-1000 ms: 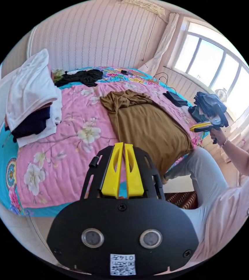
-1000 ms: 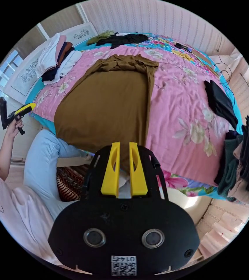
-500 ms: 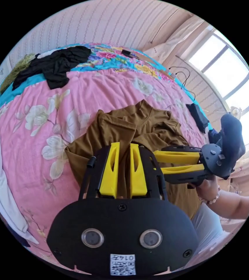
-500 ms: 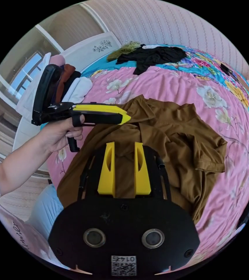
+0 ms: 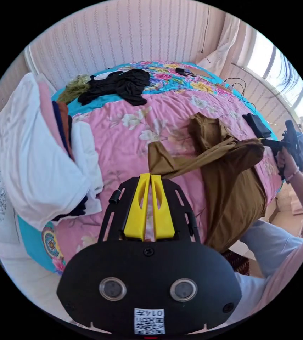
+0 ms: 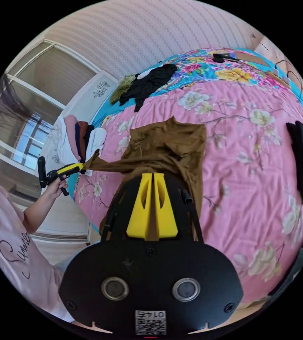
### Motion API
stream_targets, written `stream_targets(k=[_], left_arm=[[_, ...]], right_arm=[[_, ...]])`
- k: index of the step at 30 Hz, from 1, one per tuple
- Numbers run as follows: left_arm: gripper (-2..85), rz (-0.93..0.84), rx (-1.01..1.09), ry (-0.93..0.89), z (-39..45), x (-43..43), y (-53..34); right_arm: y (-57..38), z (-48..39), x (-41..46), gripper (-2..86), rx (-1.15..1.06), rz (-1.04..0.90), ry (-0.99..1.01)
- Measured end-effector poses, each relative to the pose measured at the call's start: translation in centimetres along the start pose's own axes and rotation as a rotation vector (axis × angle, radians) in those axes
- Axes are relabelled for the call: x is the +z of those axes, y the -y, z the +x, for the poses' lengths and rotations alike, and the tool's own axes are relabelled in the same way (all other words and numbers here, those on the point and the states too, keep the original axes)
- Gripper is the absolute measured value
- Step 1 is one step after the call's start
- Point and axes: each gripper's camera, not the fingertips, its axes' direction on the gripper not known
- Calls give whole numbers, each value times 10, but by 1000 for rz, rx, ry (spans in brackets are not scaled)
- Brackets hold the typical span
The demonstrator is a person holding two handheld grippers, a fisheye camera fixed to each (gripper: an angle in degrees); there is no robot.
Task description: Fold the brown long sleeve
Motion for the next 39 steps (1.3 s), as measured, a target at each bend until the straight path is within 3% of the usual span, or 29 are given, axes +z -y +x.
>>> stream_targets(k=[5,11,15,17,20,22,26,31,36,39], left_arm=[[-10,-76,-126,55,-20,3,-20],[-10,146,-57,-75,6,-17,6],[-10,296,-60,-352,37,-22,30],[-10,442,43,-571,80,-33,50],[-10,426,206,-784,142,-31,73],[-9,422,267,-803,168,-33,77],[-4,392,310,-773,190,-26,68],[53,170,346,-573,222,44,68],[62,-21,423,-380,284,124,77],[29,-64,495,-309,301,144,81]], right_arm=[[-32,48,-31,0,179,-59,22],[-40,50,-21,9,145,-139,111],[-30,-3,1,79,-88,-155,87],[-25,-36,6,122,-222,-123,104],[-23,-74,0,133,-315,7,205],[-24,-70,-20,108,-272,102,276],[-46,-23,-71,59,-114,201,206],[-103,41,-170,-1,166,284,-168],[-139,44,-237,-6,362,434,-546],[-140,54,-241,-6,397,399,-554]])
